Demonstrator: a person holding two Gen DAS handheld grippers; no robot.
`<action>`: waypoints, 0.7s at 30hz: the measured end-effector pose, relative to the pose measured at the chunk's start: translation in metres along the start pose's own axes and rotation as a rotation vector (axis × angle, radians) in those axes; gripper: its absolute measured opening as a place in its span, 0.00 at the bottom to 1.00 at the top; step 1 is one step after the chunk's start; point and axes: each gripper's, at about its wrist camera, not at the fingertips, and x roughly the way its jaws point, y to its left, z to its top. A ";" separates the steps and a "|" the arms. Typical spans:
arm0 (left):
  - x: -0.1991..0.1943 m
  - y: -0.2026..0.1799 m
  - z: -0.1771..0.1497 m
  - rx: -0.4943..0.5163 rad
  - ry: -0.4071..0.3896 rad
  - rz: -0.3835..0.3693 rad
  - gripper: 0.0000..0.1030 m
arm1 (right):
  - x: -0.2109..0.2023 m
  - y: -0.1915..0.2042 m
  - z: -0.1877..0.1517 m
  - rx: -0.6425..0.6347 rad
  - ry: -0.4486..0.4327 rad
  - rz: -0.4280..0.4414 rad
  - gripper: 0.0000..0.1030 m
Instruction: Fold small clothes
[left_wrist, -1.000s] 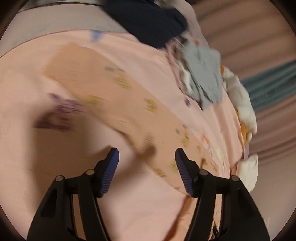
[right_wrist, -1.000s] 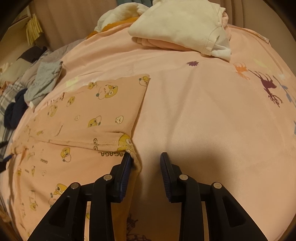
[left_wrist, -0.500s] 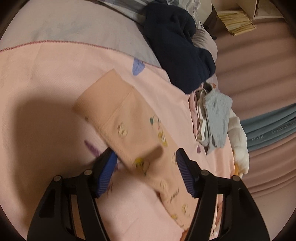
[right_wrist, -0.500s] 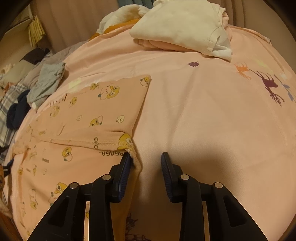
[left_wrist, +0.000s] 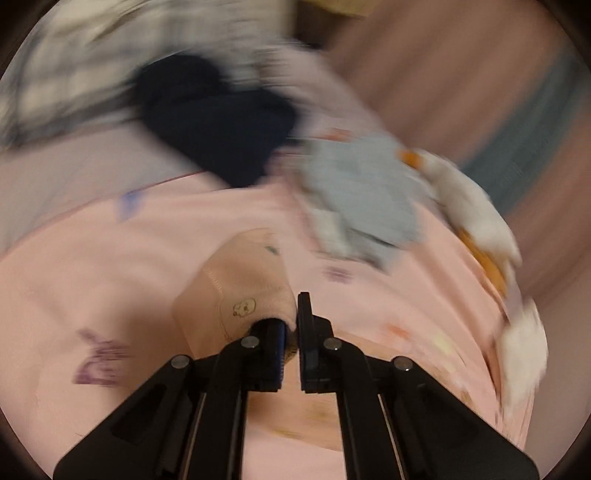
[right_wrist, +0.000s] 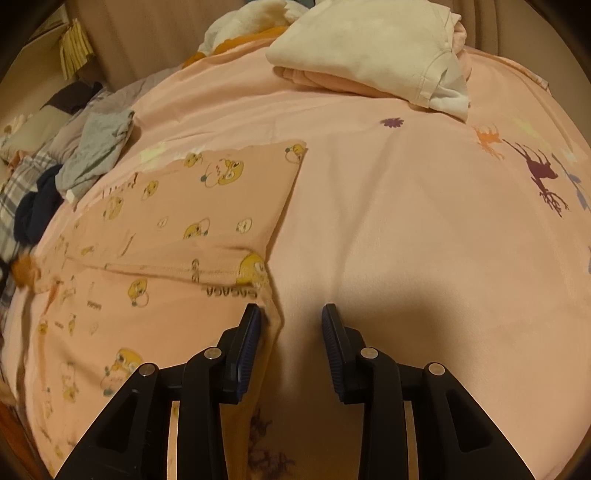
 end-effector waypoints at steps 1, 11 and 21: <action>-0.003 -0.027 -0.005 0.081 0.001 -0.029 0.03 | -0.002 -0.001 -0.001 0.005 0.008 0.008 0.33; 0.049 -0.196 -0.138 0.644 0.306 -0.097 0.50 | -0.018 -0.013 -0.012 0.047 0.069 0.062 0.42; 0.019 -0.133 -0.102 0.437 0.311 -0.069 0.73 | -0.034 0.008 0.004 0.038 0.054 0.132 0.47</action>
